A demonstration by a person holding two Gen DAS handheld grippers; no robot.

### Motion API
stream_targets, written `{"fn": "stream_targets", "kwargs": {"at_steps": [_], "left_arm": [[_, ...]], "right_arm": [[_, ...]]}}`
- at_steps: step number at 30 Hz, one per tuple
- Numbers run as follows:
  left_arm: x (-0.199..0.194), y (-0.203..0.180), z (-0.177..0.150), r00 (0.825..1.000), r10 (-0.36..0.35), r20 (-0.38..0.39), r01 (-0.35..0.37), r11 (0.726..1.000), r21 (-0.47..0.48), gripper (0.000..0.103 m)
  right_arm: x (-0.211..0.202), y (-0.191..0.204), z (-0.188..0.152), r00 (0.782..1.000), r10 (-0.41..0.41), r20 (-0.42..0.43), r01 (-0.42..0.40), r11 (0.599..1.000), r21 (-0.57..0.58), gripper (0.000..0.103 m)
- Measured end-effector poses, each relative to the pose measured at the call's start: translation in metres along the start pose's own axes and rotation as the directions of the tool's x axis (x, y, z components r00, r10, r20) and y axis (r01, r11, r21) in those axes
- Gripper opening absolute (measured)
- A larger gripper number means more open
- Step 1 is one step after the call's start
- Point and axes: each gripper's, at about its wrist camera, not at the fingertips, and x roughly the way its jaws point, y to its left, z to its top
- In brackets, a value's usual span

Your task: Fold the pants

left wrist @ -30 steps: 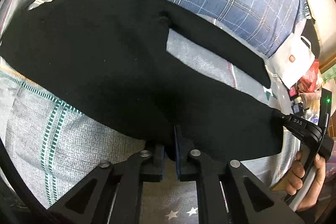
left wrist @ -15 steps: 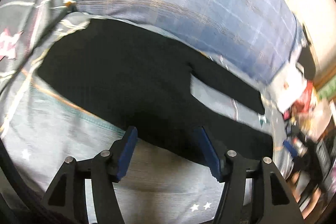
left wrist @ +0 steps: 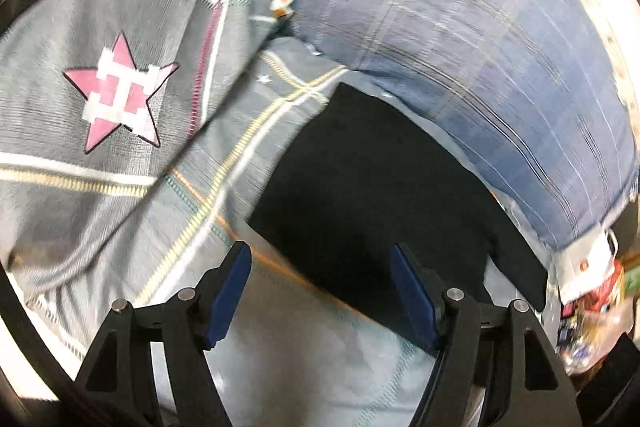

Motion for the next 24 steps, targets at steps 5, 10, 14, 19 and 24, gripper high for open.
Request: {"fn": "stream_targets", "kwargs": {"at_steps": [5,10,14,19,24], "left_arm": [[0.046,0.037,0.003,0.995,-0.033,-0.093,0.018,0.988,-0.155,0.071],[0.056,0.031,0.014,0.997,-0.019,-0.077,0.009,0.991,-0.136,0.071],[0.07,0.017,0.011,0.993,-0.039,-0.114,0.029,0.996,-0.085,0.057],[0.061,0.011,0.009,0.997,-0.016,-0.071,0.012,0.998,-0.054,0.008],[0.016,0.006,0.002,0.994,-0.052,0.095,0.055,0.998,-0.025,0.005]], "right_arm": [[0.065,0.01,-0.004,0.996,0.064,-0.07,-0.066,0.997,-0.033,0.096],[0.103,0.004,-0.015,0.994,0.016,-0.105,-0.019,0.999,-0.027,0.088],[0.11,0.02,-0.023,0.989,-0.117,-0.088,0.104,0.984,-0.147,0.079],[0.109,0.039,-0.034,0.97,-0.239,-0.041,0.217,0.933,-0.287,0.053],[0.097,0.045,-0.037,0.973,-0.23,-0.003,0.219,0.926,-0.307,0.019]]}}
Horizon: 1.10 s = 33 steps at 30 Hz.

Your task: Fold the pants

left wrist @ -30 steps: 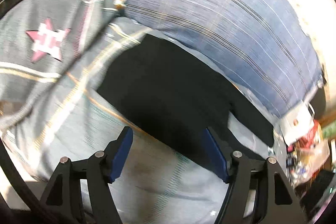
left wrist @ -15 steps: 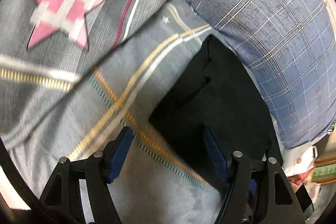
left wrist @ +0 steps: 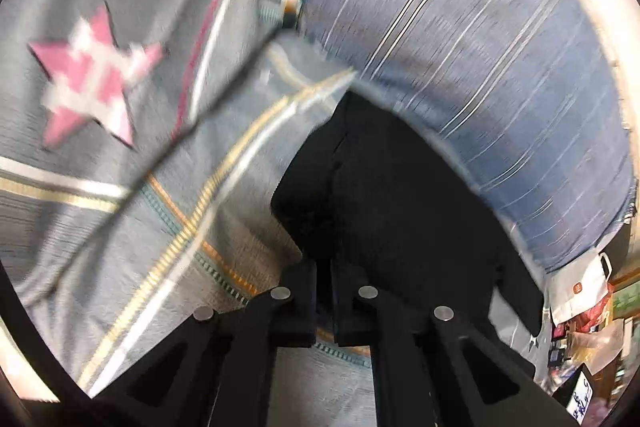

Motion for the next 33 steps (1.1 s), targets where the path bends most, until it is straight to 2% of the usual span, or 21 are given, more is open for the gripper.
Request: {"fn": "stream_targets", "kwargs": {"at_steps": [3,5,7,10,12,14,17,19,20,21,23,25,26,27,28,29,31,33], "left_arm": [[-0.038,-0.002,-0.014,0.994,-0.009,0.108,0.006,1.0,0.025,0.005],[-0.054,0.007,-0.03,0.99,-0.016,0.138,0.016,1.0,0.006,0.005],[-0.062,0.016,-0.046,0.989,0.007,0.15,-0.005,1.0,-0.012,0.005],[-0.056,0.03,-0.06,0.994,0.048,0.1,-0.042,0.997,-0.061,0.005],[-0.045,0.03,-0.059,0.989,0.132,0.063,-0.128,0.99,-0.064,0.005],[-0.034,0.03,-0.056,0.981,0.188,0.042,-0.185,0.98,-0.068,0.006],[-0.017,0.033,-0.056,0.962,0.272,-0.02,-0.273,0.96,-0.056,0.017],[-0.022,0.033,-0.055,0.964,0.267,-0.002,-0.267,0.962,-0.062,0.023],[-0.027,0.033,-0.055,0.963,0.268,0.019,-0.267,0.961,-0.068,0.035],[-0.033,0.033,-0.055,0.962,0.27,0.047,-0.267,0.961,-0.073,0.054],[-0.044,0.031,-0.057,0.962,0.252,0.103,-0.246,0.967,-0.073,0.069],[-0.055,0.023,-0.06,0.962,0.217,0.165,-0.213,0.976,-0.04,0.069],[-0.058,0.017,-0.062,0.965,0.187,0.183,-0.189,0.982,-0.007,0.069],[-0.061,0.012,-0.065,0.968,0.163,0.193,-0.17,0.985,0.022,0.071],[-0.065,0.007,-0.067,0.969,0.14,0.204,-0.154,0.986,0.056,0.074],[-0.066,0.001,-0.07,0.969,0.124,0.212,-0.146,0.985,0.091,0.079],[-0.065,-0.011,-0.075,0.972,0.1,0.214,-0.133,0.98,0.149,0.08],[-0.064,-0.022,-0.083,0.976,0.088,0.201,-0.129,0.972,0.199,0.08]], "right_arm": [[-0.02,0.005,0.0,0.999,0.021,0.028,-0.02,1.0,-0.019,0.018],[-0.039,0.005,-0.004,0.997,0.064,0.04,-0.064,0.998,-0.006,0.015],[-0.052,0.007,-0.011,0.993,0.111,0.047,-0.111,0.994,0.006,0.011],[-0.053,0.01,-0.025,0.989,0.147,0.015,-0.147,0.989,0.013,0.011],[-0.038,0.011,-0.031,0.987,0.16,-0.031,-0.16,0.987,0.015,0.01],[-0.023,0.009,-0.036,0.973,0.208,-0.1,-0.204,0.978,0.044,0.01],[-0.029,-0.001,-0.035,0.956,0.277,-0.093,-0.265,0.957,0.116,0.011],[-0.035,-0.013,-0.033,0.933,0.352,-0.075,-0.335,0.925,0.183,0.011],[-0.041,-0.021,-0.034,0.924,0.38,-0.05,-0.361,0.906,0.222,0.011],[-0.047,-0.03,-0.036,0.916,0.4,-0.021,-0.381,0.888,0.259,0.011],[-0.06,-0.047,-0.039,0.904,0.426,0.032,-0.414,0.854,0.316,0.014],[-0.073,-0.065,-0.043,0.898,0.434,0.077,-0.429,0.822,0.374,0.026],[-0.081,-0.074,-0.046,0.897,0.43,0.097,-0.431,0.806,0.405,0.051],[-0.086,-0.081,-0.049,0.901,0.417,0.119,-0.426,0.796,0.43,0.086],[-0.096,-0.092,-0.053,0.902,0.395,0.174,-0.429,0.776,0.463,0.095],[-0.106,-0.094,-0.055,0.897,0.391,0.208,-0.442,0.758,0.479,0.097],[-0.117,-0.108,-0.058,0.887,0.395,0.239,-0.461,0.724,0.513,0.097],[-0.125,-0.123,-0.064,0.902,0.348,0.254,-0.431,0.71,0.557,0.097]]}}
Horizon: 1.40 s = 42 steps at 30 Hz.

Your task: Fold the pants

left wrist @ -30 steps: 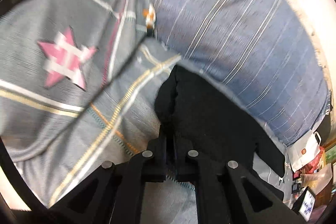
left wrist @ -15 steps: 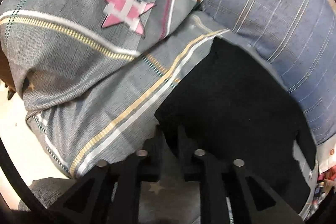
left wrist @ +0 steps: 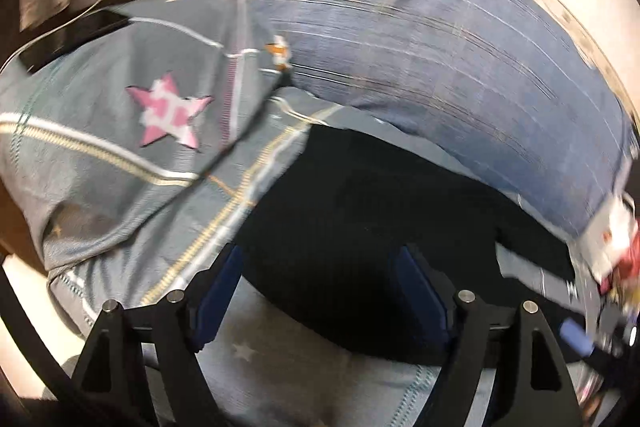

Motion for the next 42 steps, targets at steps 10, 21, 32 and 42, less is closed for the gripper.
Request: {"fn": "stream_targets", "kwargs": {"at_steps": [10,21,32,42], "left_arm": [[0.001,-0.032,-0.037,0.992,-0.003,-0.123,0.01,0.999,0.052,0.08],[-0.011,-0.109,-0.042,0.992,0.092,-0.081,-0.075,0.979,0.188,0.08],[-0.025,-0.163,-0.045,0.991,0.133,0.028,-0.135,0.945,0.299,0.08],[-0.006,-0.187,-0.032,0.995,0.054,-0.079,-0.026,0.948,0.317,0.08]], "right_arm": [[-0.04,-0.071,0.013,0.968,-0.248,0.051,0.227,0.939,0.257,0.097],[-0.06,-0.049,0.026,0.874,-0.454,0.171,0.441,0.891,0.113,0.098],[-0.08,-0.075,0.027,0.926,-0.346,0.152,0.306,0.922,0.236,0.098],[-0.093,-0.083,0.029,0.881,-0.445,0.163,0.393,0.877,0.275,0.098]]}}
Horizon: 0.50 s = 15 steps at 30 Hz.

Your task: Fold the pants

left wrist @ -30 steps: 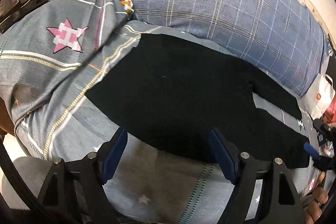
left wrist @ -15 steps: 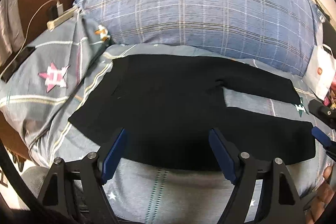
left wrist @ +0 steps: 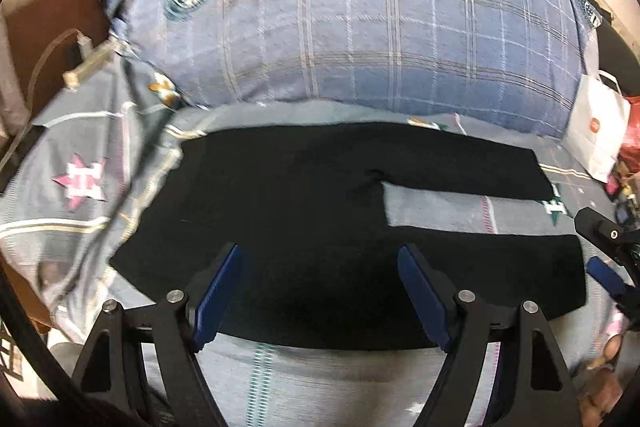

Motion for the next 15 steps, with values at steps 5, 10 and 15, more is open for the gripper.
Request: {"fn": "stream_targets", "kwargs": {"at_steps": [5,10,15], "left_arm": [[0.028,-0.004,0.02,0.979,-0.176,-0.106,0.175,0.984,-0.026,0.08],[0.06,-0.022,0.053,0.955,-0.254,-0.151,0.251,0.967,-0.035,0.08],[0.101,-0.038,0.093,0.94,-0.307,-0.146,0.31,0.951,-0.003,0.08]], "right_arm": [[-0.004,-0.014,0.021,0.995,0.095,-0.031,-0.094,0.994,0.054,0.098],[-0.002,-0.025,0.077,0.992,0.111,-0.054,-0.105,0.988,0.113,0.098],[0.043,-0.032,0.145,0.996,0.013,-0.093,-0.007,0.998,0.063,0.097]]}}
